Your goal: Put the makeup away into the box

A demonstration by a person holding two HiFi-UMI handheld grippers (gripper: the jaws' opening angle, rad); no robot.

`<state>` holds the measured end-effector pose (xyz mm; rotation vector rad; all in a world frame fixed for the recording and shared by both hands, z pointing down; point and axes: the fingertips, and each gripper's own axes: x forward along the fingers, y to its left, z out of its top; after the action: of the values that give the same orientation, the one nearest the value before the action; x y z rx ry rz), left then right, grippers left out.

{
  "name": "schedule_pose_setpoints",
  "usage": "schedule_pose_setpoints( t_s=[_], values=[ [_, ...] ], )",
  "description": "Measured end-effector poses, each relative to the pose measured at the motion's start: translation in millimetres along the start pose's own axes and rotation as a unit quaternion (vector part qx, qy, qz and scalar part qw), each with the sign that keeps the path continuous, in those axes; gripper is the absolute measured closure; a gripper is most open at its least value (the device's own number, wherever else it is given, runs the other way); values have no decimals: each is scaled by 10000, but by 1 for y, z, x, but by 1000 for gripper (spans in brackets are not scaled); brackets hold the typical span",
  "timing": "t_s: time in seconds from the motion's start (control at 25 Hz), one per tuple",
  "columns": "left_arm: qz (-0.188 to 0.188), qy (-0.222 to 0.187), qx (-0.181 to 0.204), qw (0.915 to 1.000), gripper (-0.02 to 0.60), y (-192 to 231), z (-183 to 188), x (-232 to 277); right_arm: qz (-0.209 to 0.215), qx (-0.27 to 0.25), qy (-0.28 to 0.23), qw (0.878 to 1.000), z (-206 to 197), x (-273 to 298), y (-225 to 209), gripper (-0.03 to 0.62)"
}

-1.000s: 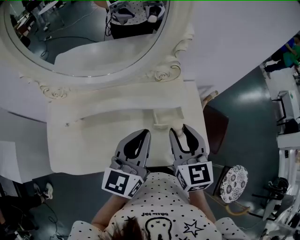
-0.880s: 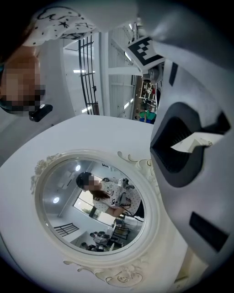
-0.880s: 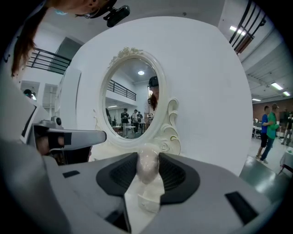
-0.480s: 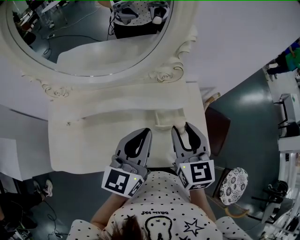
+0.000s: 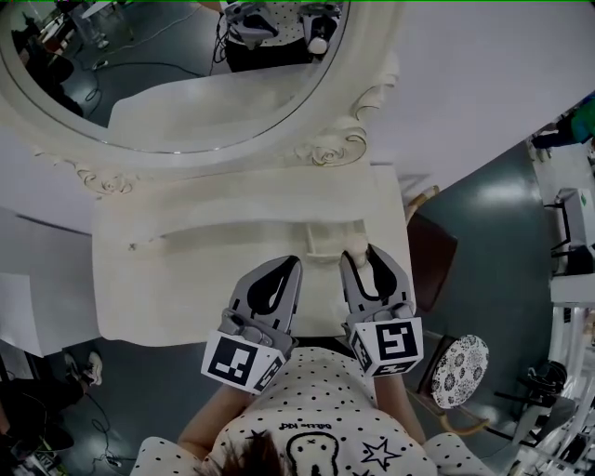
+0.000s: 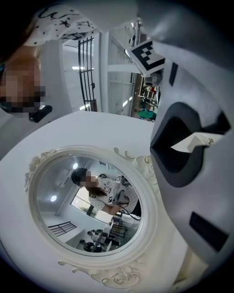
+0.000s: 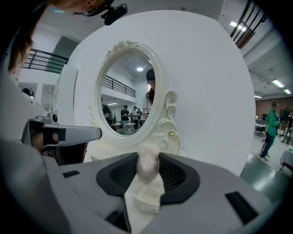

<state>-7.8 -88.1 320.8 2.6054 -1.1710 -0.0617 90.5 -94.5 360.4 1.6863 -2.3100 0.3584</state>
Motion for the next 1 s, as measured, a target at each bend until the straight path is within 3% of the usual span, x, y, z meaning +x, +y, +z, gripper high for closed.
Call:
schedule_pose_setpoints(
  t_s=[1.0],
  values=[
    [438,733,-649,9942,586,30,-84,51,85,304,1082,9936,-91,79,-39,441]
  ],
)
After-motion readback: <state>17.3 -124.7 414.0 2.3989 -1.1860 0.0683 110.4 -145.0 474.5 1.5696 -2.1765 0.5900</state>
